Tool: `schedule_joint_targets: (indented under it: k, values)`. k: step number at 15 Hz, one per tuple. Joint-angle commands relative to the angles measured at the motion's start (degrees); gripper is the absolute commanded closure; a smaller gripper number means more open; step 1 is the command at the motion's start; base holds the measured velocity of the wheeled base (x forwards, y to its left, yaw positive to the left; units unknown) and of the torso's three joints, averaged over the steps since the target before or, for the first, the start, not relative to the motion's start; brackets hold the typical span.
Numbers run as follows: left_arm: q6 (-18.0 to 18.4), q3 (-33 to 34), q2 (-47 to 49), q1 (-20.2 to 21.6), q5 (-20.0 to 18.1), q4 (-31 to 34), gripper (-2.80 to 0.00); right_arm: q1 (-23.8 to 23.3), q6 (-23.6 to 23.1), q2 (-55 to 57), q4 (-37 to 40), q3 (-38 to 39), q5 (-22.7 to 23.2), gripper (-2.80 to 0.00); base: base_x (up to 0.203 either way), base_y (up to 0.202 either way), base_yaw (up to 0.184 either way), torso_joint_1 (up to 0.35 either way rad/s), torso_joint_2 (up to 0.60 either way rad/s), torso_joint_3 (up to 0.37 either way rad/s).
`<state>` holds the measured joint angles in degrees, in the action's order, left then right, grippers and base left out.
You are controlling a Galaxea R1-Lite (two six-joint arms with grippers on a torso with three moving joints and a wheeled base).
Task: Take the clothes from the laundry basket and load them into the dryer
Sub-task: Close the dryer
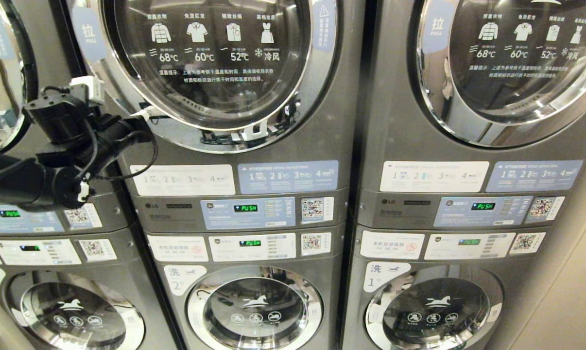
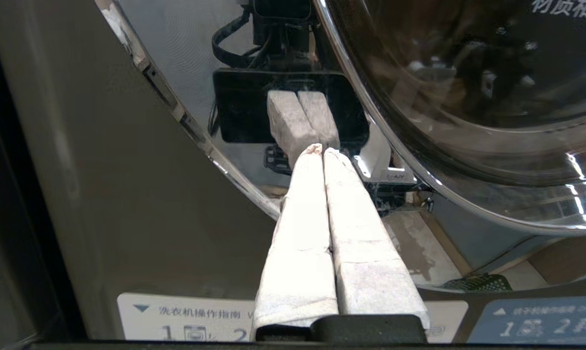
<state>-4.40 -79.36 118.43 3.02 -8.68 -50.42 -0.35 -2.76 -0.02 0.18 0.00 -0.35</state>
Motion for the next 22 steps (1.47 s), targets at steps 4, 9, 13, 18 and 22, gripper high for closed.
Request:
schedule_joint_targets:
  k: [4, 9, 13, 18, 22]
  values:
    - [0.3, -2.8, 3.8, -0.9, 0.0, -2.7, 0.0, 0.0, -0.1, 0.0, 0.0, 0.0, 0.0, 0.0, 0.0, 0.0, 0.0, 0.0, 0.0, 0.0]
    - [2.9, -2.9, 4.9, -1.2, 0.2, -4.0, 0.0, 0.0, -0.1, 0.0, 0.0, 0.0, 0.0, 0.0, 0.0, 0.0, 0.0, 0.0, 0.0, 0.0]
    - [4.8, -3.1, 5.8, -1.5, 0.6, -4.0, 0.0, 0.0, -0.1, 0.0, 0.0, 0.0, 0.0, 0.0, 0.0, 0.0, 0.0, 0.0, 0.0, 0.0]
    - [5.1, -7.6, 8.4, -3.0, 2.9, -3.9, 0.0, 0.0, -0.1, 0.0, 0.0, 0.0, 0.0, 0.0, 0.0, 0.0, 0.0, 0.0, 0.0, 0.0]
    - [5.1, -7.8, 8.8, -3.2, 3.1, -3.8, 0.0, 0.0, -0.1, 0.0, 0.0, 0.0, 0.0, 0.0, 0.0, 0.0, 0.0, 0.0, 0.0, 0.0]
